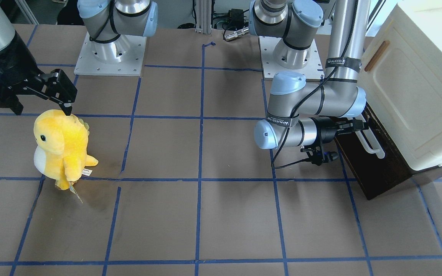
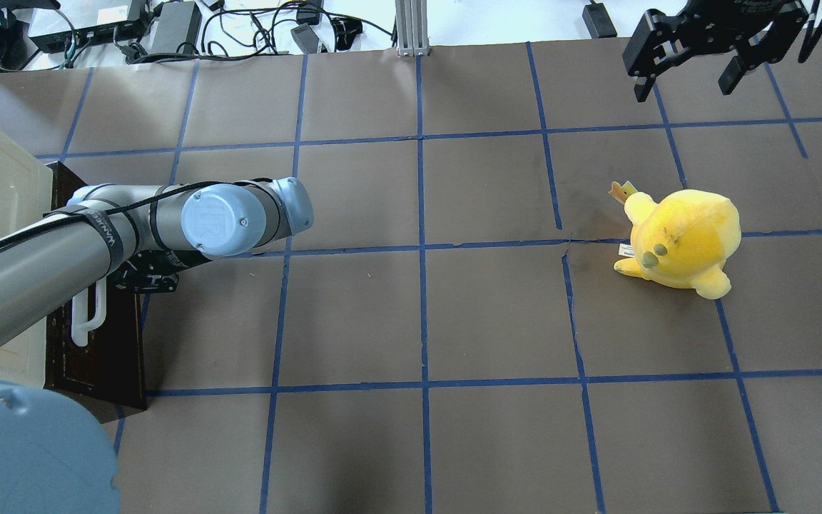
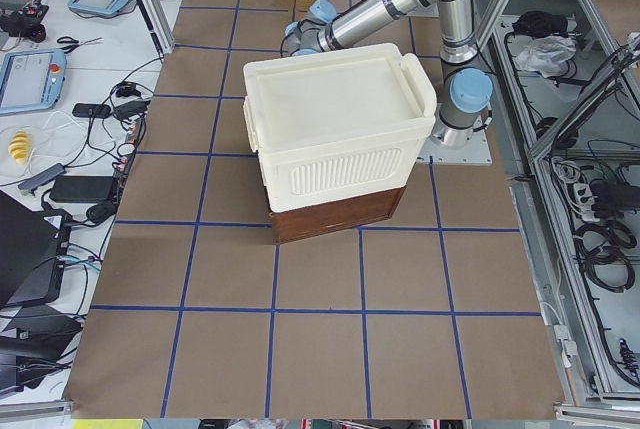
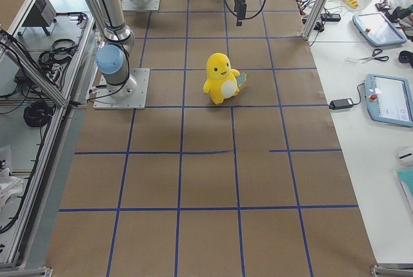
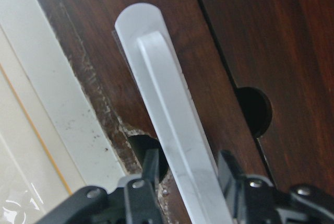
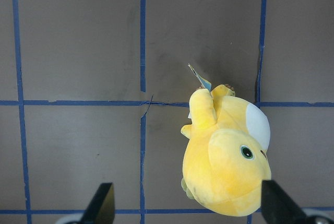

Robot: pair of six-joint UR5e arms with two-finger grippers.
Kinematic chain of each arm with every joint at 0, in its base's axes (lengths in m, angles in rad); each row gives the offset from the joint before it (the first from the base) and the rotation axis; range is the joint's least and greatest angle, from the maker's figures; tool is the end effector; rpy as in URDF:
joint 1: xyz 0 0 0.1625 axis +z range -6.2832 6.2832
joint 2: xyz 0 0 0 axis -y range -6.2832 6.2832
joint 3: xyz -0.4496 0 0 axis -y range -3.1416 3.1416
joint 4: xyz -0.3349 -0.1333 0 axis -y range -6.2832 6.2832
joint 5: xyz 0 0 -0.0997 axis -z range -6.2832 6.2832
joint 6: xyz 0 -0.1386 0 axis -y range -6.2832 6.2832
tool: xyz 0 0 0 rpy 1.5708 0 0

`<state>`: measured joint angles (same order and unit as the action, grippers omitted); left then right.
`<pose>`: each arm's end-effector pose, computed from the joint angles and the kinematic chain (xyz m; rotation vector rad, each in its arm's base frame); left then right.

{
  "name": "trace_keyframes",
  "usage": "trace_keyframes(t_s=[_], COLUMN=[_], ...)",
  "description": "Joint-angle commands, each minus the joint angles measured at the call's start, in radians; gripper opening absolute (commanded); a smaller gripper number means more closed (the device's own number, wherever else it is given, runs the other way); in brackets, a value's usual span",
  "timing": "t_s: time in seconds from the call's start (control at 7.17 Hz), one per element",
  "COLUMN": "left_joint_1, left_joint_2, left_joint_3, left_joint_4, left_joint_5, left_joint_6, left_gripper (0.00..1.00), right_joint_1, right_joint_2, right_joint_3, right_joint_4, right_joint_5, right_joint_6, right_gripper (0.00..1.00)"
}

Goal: Pull drawer sideways
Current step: 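Close the left gripper around the white bar handle of the drawer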

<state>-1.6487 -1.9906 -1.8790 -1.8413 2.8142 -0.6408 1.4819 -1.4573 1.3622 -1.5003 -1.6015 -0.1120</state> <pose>-0.0371 -0.4483 0.2423 0.1605 1.7577 0.4250 0.0853 -0.4969 0.5050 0.0353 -3.1082 0.0333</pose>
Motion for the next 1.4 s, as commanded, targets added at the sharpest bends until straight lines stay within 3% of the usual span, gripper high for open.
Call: trace_keyframes(t_s=[0.0, 0.42, 1.26], left_joint_1=[-0.005, -0.005, -0.08], left_joint_2=[-0.005, -0.005, -0.008], left_joint_3=[0.001, 0.0, 0.018], left_joint_4=[0.007, 0.007, 0.008], left_joint_5=[-0.004, 0.002, -0.004], left_joint_6=[-0.002, 0.003, -0.002], left_gripper=[0.44, 0.01, 0.0], right_joint_1=[0.0, 0.0, 0.0], right_joint_2=[0.0, 0.0, 0.0], right_joint_3=[0.0, 0.0, 0.0], right_joint_4=[0.0, 0.0, 0.0], right_joint_5=[0.0, 0.0, 0.0], right_joint_6=[0.0, 0.0, 0.0], right_gripper=[1.0, 1.0, 1.0])
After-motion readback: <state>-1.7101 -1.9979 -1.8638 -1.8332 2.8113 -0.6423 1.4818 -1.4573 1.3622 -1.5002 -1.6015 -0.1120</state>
